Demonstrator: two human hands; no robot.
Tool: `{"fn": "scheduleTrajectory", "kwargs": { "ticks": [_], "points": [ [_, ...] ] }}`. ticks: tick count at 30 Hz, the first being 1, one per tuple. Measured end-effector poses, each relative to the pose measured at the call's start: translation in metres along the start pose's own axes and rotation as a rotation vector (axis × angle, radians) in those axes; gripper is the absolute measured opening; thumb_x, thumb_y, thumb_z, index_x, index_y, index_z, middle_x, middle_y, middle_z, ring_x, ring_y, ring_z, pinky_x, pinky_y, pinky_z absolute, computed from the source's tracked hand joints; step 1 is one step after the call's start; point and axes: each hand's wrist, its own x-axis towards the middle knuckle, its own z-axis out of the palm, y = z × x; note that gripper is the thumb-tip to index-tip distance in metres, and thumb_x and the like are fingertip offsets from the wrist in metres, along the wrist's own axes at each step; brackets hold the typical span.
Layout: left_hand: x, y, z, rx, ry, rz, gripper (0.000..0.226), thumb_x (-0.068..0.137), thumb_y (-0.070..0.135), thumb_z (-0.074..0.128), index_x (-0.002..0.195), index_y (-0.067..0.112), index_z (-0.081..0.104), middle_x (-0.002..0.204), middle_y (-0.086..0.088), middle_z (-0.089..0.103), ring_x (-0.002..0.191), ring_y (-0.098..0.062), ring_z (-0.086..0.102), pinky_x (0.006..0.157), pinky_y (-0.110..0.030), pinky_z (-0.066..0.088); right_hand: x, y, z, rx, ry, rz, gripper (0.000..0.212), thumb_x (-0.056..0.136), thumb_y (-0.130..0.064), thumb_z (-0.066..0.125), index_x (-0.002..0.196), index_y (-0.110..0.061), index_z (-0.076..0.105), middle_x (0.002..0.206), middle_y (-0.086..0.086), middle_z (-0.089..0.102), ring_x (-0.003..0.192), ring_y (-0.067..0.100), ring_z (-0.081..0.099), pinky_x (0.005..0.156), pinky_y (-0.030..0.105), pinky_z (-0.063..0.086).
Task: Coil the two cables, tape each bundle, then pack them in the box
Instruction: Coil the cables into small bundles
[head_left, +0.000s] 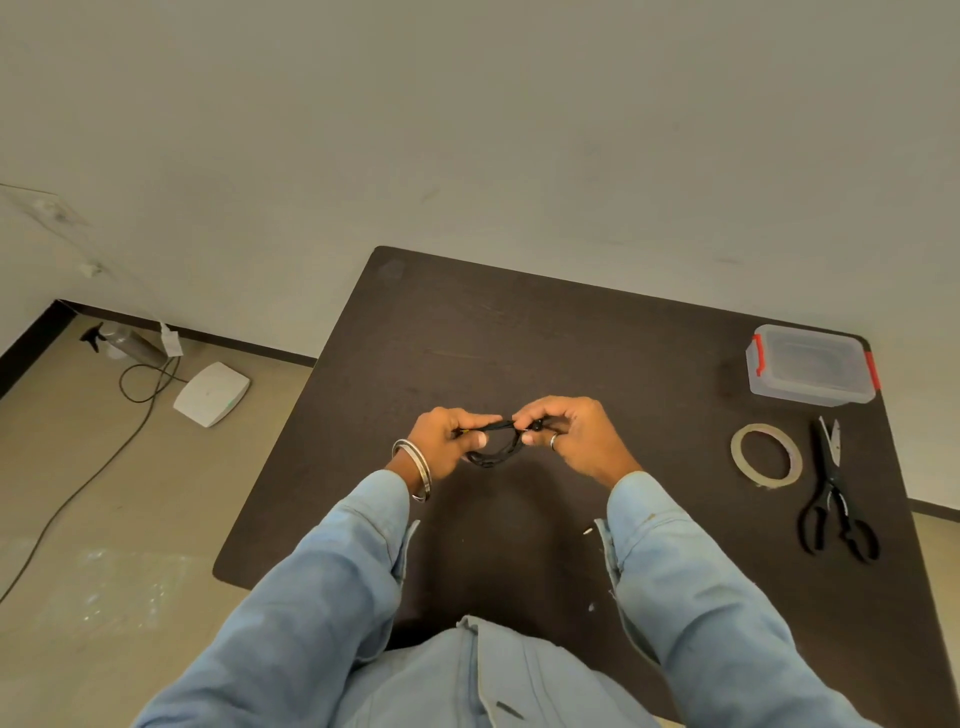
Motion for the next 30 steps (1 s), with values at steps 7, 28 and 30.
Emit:
{"fn": "scheduleTrajectory", "kwargs": {
  "ticks": [7,28,30],
  "points": [
    [0.007,0.001,0.011,-0.211,0.119,-0.18,0.022,0.091,0.001,0.055,0.106,0.006,0.07,0.091,-0.008,0.066,0.068,-0.017,0.064,0.061,-0.023,0.059,-0.004,0.006,0.011,0.117,0.057,-0.029,0.031,0.074,0.015,0.069,0.085,-0.013,0.073,0.103,0.003,0.07,0.095,0.014,0.068,0.086,0.025,0.054],
    [0.002,-0.028,0.073,-0.178,-0.049,-0.416,0.031,0.081,0.001,0.068,0.11,0.011,0.068,0.1,-0.009,0.069,0.084,-0.02,0.065,0.075,-0.03,0.059,-0.049,0.054,0.037,-0.051,0.256,0.46,0.016,0.082,-0.004,0.071,0.078,-0.019,0.068,0.078,0.007,0.067,0.078,0.022,0.067,0.07,0.032,0.06],
    [0.003,-0.027,0.083,-0.126,-0.05,-0.388,0.031,0.081,0.005,0.069,0.111,0.011,0.068,0.101,-0.007,0.068,0.083,-0.019,0.064,0.078,-0.031,0.058,-0.056,0.061,0.037,-0.061,0.312,0.482,0.016,0.082,-0.006,0.072,0.077,-0.02,0.067,0.077,0.005,0.067,0.079,0.023,0.067,0.072,0.036,0.06]
  ]
}}
